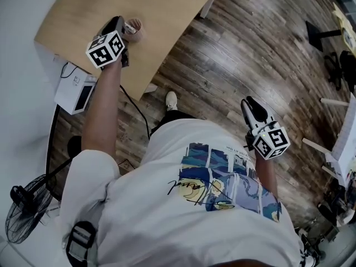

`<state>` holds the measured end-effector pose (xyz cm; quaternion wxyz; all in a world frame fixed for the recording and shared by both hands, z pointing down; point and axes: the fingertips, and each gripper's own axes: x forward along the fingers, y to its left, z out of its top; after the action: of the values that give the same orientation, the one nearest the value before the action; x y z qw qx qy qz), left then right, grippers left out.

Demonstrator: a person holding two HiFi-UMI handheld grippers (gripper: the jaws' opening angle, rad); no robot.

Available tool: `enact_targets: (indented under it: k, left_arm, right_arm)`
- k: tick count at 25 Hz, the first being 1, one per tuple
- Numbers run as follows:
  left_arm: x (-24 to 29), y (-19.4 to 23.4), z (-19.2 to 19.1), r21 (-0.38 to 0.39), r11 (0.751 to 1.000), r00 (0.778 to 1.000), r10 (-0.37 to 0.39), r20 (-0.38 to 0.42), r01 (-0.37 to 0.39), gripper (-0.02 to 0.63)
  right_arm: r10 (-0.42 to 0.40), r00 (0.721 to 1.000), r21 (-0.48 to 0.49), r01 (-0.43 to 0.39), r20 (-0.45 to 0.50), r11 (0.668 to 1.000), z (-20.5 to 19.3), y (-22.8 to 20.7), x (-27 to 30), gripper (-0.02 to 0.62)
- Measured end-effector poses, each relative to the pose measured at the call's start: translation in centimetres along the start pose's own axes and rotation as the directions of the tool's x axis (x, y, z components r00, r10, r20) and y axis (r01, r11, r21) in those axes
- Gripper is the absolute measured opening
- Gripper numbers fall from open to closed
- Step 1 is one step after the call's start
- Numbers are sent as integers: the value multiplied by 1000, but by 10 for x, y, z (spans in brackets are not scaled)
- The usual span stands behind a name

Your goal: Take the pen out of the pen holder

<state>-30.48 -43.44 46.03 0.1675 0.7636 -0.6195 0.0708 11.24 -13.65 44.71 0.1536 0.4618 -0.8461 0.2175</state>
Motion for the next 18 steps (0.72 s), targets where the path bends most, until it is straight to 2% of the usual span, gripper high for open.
enact_targets:
  k: [4, 9, 18]
  left_arm:
    - [-26, -22, 23, 31, 999, 998, 14, 65, -16, 74]
    - [-60, -71, 39, 51, 999, 995, -25, 100, 20, 74]
    - [-124, -170, 25, 50, 989, 983, -141, 114, 136, 74]
  right_arm:
    - [10, 1000, -2, -10, 18, 1000, -9, -7, -22, 72]
    - [28, 999, 1, -28, 33, 1000, -24, -18, -51, 66]
    - [62, 997, -19, -61, 41, 998, -52, -23, -94, 40]
